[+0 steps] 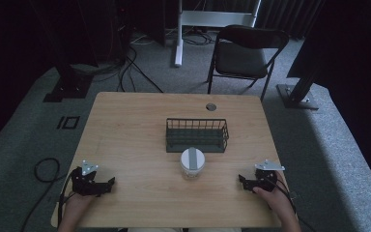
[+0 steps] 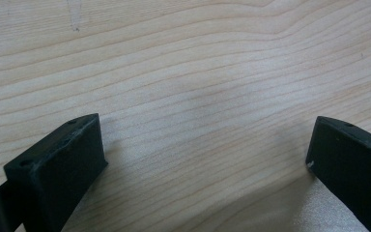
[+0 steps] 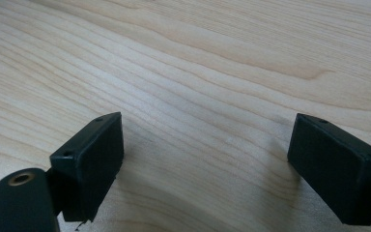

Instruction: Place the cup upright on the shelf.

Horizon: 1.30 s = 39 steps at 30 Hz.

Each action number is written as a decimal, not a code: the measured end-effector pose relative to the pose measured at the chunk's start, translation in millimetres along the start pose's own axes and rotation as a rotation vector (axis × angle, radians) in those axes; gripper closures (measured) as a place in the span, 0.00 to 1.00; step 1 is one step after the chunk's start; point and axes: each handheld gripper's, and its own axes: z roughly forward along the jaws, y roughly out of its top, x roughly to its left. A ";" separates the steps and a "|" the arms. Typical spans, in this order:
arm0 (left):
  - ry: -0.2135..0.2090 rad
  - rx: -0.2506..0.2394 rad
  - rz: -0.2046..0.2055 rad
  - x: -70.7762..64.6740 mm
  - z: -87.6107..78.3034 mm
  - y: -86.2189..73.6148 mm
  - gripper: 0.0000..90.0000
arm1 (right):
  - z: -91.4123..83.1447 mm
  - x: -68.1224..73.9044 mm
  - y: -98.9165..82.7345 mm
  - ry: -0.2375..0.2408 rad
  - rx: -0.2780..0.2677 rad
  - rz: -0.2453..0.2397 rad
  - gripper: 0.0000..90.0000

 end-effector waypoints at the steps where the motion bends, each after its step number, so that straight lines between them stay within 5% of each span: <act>1: 0.000 0.000 0.000 0.0 0.0 0.0 0.00 | 0.0 -0.1 0.0 0.000 0.000 0.000 0.14; 9: 0.000 0.000 0.000 0.0 0.0 0.1 0.00 | 0.2 -0.4 0.3 -0.010 0.002 0.010 0.13; 39: 0.000 0.001 0.000 0.0 -0.1 0.1 0.00 | -0.2 4.2 5.5 0.067 0.009 -0.064 0.15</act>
